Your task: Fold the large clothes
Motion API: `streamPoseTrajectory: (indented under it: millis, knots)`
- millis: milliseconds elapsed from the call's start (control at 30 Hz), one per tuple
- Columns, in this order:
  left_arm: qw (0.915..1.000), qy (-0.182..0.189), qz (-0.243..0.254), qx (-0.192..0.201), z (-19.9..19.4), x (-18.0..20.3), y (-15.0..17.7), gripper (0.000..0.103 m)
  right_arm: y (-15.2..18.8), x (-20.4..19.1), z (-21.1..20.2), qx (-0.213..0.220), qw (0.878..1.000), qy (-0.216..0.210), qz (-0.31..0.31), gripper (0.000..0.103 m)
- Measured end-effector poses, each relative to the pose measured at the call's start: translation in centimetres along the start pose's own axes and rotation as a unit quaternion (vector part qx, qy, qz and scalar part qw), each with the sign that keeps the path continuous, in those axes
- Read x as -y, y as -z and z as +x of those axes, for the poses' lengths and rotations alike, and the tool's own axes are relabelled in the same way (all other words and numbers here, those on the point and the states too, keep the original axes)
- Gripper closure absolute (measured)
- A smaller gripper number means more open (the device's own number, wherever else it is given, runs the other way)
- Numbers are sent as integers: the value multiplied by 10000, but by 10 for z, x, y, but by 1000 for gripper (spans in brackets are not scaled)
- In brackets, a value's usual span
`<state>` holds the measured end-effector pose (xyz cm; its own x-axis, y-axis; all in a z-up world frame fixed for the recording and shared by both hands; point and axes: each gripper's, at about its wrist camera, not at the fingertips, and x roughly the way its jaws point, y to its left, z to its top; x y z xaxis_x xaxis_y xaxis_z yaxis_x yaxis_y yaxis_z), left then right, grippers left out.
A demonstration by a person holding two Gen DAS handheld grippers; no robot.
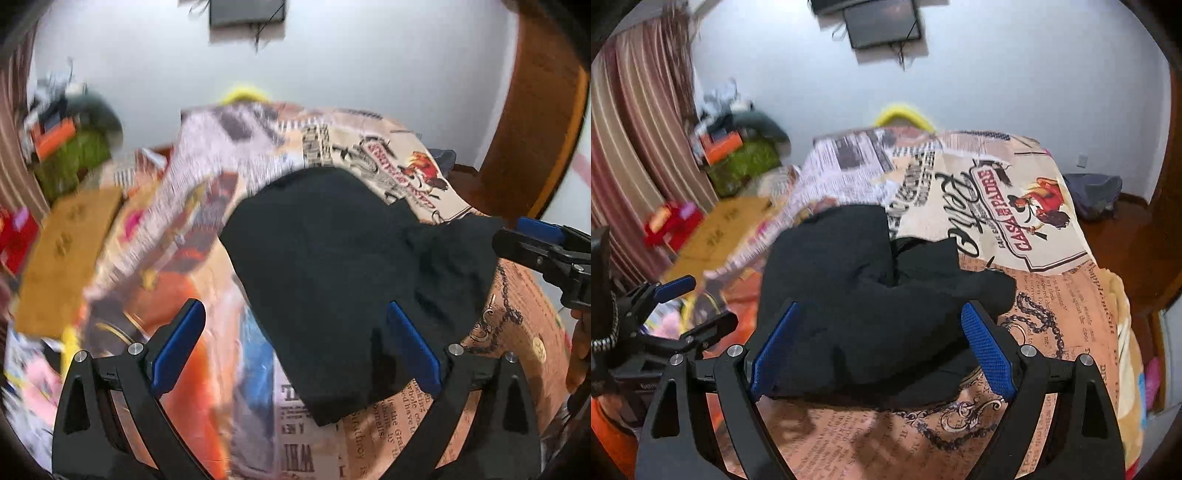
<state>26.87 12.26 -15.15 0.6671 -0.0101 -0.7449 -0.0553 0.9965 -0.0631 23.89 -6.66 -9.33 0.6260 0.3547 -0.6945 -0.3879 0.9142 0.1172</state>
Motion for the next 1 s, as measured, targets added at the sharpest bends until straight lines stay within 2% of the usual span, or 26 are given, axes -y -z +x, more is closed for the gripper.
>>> streamPoseTrajectory:
  millis: [67, 200, 367, 433, 533, 633, 767, 833, 933, 1000]
  knots:
    - [9999, -44, -8, -109, 19, 2, 11, 4, 1, 4, 10, -56, 9999, 158, 9, 17]
    - [9998, 135, -74, 121, 25, 9, 26, 3, 12, 35, 36, -510, 9978, 222, 367, 17]
    - [9977, 595, -279, -153, 37, 8, 36, 3, 48, 83, 64, -1179, 9866, -248, 1096, 14]
    - [9965, 725, -342, -218, 40, 7, 40, 3, 61, 91, 69, -1292, 9820, -379, 1329, 13]
    - [9955, 773, -468, -280, 39, 4, 40, 3, 66, 91, 65, -1275, 9800, -441, 1461, 12]
    - [9962, 662, -450, -342, 32, 3, 35, 3, 59, 82, 53, -1203, 9846, -288, 1233, 12]
    - [9990, 227, -390, -71, 13, -7, 26, 3, 46, 78, 32, -1053, 9896, -248, 943, 12]
    - [9984, 182, -528, 43, 7, -17, 19, 3, 39, 84, 16, -850, 9918, -329, 899, 12]
    - [9954, 381, -876, 26, 8, -39, 8, 3, 27, 97, 1, -568, 9927, -330, 1016, 9]
    - [9906, 759, -1130, -120, 17, -52, 3, 3, 23, 106, 2, -579, 9915, -331, 1115, 9]
